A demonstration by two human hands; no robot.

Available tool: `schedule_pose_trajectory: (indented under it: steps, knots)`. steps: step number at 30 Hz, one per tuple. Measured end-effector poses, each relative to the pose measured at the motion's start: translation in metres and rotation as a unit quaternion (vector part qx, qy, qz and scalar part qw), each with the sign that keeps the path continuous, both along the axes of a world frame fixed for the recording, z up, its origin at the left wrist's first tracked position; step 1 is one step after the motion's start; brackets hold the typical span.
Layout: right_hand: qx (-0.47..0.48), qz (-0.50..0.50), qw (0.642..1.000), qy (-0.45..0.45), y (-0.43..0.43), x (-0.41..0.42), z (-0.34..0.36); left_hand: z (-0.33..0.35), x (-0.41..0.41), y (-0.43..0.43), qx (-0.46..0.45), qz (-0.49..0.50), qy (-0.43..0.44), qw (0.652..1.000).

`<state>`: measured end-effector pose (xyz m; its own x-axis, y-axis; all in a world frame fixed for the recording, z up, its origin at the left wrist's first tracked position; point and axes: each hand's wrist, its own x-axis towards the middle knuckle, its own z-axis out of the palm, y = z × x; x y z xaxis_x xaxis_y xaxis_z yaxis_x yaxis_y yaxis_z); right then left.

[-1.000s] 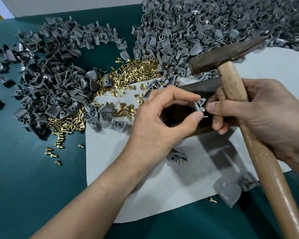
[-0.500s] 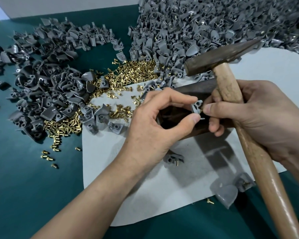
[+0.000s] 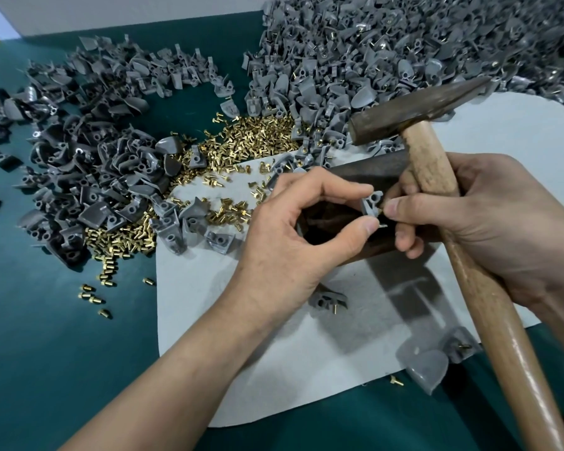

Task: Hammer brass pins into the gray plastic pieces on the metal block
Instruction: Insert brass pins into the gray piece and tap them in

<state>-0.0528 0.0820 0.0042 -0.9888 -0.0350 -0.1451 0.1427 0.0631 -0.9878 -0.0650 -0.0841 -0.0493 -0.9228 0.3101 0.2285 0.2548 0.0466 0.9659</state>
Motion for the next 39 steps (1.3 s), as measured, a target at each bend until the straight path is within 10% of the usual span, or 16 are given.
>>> schedule_pose_trajectory:
  steps: [39]
  knots:
    - [0.004,-0.001,1.000,-0.009,0.0000,0.0006,0.0012,0.0045,0.0011,0.0021,-0.006,0.008,-0.014,1.000]
